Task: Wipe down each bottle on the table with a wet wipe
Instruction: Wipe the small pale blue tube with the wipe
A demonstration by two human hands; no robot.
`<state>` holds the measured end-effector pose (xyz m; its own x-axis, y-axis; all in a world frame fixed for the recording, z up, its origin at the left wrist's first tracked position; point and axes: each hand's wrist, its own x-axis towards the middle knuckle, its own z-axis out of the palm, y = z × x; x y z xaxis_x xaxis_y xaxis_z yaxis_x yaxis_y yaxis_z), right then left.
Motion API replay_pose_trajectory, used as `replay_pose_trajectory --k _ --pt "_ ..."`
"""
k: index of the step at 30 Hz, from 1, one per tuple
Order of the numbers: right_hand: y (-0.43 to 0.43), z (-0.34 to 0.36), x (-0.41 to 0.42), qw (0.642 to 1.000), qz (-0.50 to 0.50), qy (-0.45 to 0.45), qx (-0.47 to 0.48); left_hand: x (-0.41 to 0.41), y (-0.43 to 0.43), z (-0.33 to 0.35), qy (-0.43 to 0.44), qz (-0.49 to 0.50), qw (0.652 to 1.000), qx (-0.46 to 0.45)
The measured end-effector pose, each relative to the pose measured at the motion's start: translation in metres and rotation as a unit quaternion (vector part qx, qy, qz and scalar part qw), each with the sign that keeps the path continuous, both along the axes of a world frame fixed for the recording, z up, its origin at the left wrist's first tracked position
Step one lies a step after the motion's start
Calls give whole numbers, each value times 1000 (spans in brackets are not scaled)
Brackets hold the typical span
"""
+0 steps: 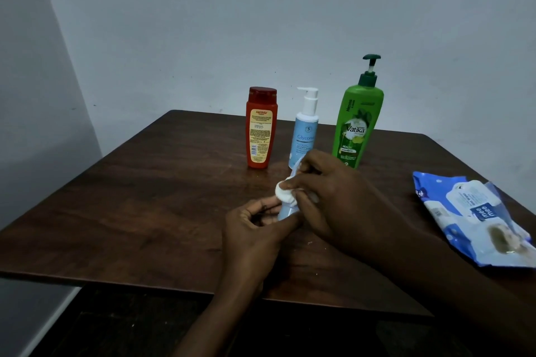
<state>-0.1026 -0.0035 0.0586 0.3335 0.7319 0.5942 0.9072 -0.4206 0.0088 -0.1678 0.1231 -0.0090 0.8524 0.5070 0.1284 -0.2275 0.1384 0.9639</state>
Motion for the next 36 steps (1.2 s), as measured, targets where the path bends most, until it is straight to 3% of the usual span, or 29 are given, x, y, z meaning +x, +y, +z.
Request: replay_pose_trajectory --k 6,14,17,25,32,36 --pt "4 9 15 996 -45 -20 71 -4 -1 0 13 35 998 53" --pt "1 10 27 990 -80 -52 104 -5 -2 1 -6 51 997 59" --pt "5 6 16 995 -57 -10 79 -5 -2 0 -9 52 997 57" --pt "7 -1 -15 995 -43 0 -92 -3 0 -5 -5 67 997 38" --pt "-1 9 0 991 -133 6 6 -6 -3 -3 -16 69 995 71" --pt "3 13 -3 977 -209 -17 -29 -5 -3 -4 -34 81 992 85"
